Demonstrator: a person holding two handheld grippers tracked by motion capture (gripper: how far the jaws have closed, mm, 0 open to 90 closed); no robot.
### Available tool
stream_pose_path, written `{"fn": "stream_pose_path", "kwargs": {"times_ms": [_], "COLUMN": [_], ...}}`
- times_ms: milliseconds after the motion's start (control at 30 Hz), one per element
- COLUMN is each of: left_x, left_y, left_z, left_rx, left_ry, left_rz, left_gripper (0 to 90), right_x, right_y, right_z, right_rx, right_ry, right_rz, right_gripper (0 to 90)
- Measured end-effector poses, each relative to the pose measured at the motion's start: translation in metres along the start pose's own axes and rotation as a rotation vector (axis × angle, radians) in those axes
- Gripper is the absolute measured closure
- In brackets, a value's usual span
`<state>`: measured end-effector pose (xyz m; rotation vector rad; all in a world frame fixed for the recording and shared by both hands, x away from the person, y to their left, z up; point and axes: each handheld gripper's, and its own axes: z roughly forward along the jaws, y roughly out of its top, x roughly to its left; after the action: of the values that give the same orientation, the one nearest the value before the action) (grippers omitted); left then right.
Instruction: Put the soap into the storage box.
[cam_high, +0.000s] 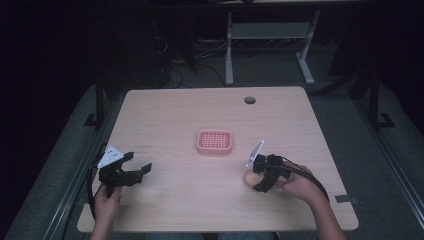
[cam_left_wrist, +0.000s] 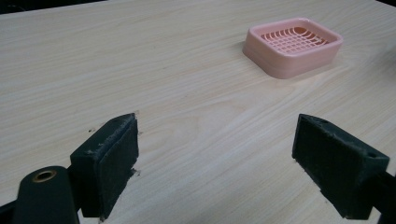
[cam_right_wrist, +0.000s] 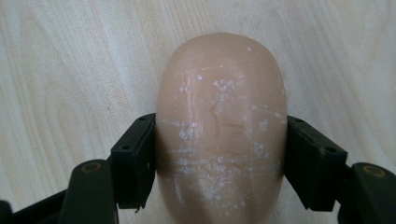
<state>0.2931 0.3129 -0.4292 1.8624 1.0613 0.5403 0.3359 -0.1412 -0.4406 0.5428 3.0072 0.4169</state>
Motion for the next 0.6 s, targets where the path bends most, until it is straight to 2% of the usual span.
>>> {"fn": "stream_pose_path", "kwargs": {"times_ms": [333, 600], "left_x": [0.0, 0.0], "left_y": [0.0, 0.0], "left_z": [0.0, -0.001], "left_rx": [-0.003, -0.003], "left_ry": [0.0, -0.002], "left_rz": [-0.007, -0.007], "left_gripper": [14.2, 14.2], "right_x": [-0.001, -0.008], "right_y": [0.007, 0.012], "right_z": [-0.008, -0.015], "right_rx": [-0.027, -0.054], "right_ry": [-0.003, 0.002], "right_rz": [-0.008, -0.015], "right_gripper": [31.9, 31.9]}}
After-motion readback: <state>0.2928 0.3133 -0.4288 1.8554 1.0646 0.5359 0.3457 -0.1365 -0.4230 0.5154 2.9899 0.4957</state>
